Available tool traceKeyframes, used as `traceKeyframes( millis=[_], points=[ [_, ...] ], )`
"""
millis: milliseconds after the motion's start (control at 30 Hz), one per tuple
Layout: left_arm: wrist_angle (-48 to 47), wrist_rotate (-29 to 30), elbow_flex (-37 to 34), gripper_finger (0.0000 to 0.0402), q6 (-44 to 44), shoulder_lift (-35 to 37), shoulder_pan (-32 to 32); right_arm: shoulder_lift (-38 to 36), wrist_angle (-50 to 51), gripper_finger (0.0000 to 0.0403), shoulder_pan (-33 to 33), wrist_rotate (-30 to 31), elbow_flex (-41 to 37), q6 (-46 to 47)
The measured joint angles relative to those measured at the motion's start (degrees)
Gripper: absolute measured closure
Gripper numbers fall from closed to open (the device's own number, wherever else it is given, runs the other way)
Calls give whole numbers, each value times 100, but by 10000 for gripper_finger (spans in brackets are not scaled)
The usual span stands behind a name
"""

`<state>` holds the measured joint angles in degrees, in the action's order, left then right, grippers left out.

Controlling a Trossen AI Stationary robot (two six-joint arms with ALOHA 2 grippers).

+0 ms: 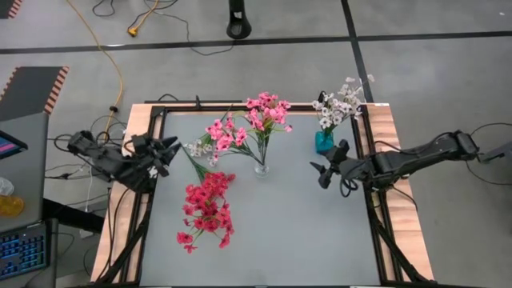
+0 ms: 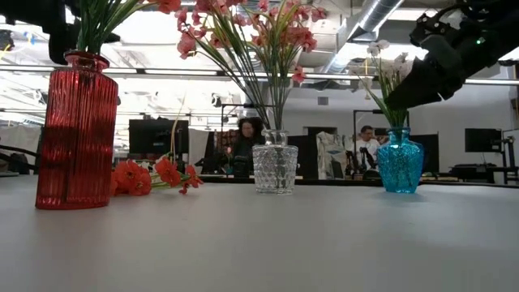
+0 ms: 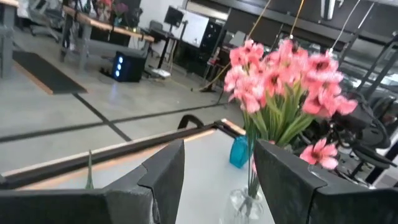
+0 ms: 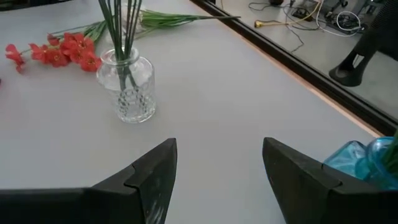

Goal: Sort flowers into vase by color
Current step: Put the white flowers into the blue base

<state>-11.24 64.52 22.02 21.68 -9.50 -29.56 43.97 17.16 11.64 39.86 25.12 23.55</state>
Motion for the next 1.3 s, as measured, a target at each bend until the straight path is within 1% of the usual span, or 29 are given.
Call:
traceKeyframes(
  millis=[133, 267, 367, 500, 733, 933, 1100, 1200, 1300],
  points=[
    [-247, -493, 0, 221, 569, -286, 407, 114, -20, 138, 0, 2, 0, 0],
    [-350, -1264, 0, 221, 1036, -749, 1017, 211, -17, 138, 0, 2, 0, 0],
    [-350, -1948, 0, 221, 1185, -1149, 1616, 229, -10, 138, 0, 1, 0, 0],
    [-350, -2901, 0, 221, 1190, -1606, 2584, 221, -10, 138, 0, 1, 0, 0],
    [-340, -4712, 0, 221, 864, -2062, 4512, 216, -8, 138, 0, 2, 0, -1],
    [-185, -5828, 0, 221, 335, -2641, 5936, 216, -6, 138, 0, 2, 0, 0],
    [221, -6614, 0, 221, -53, -3357, 6755, 216, -8, 138, 0, 2, 0, 0],
    [596, -7023, 0, 221, -274, -3824, 7081, 216, -7, 138, 0, 2, 0, 0],
    [957, -7308, 0, 221, -457, -4288, 7334, 216, -7, 138, 0, 2, 0, -1]
  ],
)
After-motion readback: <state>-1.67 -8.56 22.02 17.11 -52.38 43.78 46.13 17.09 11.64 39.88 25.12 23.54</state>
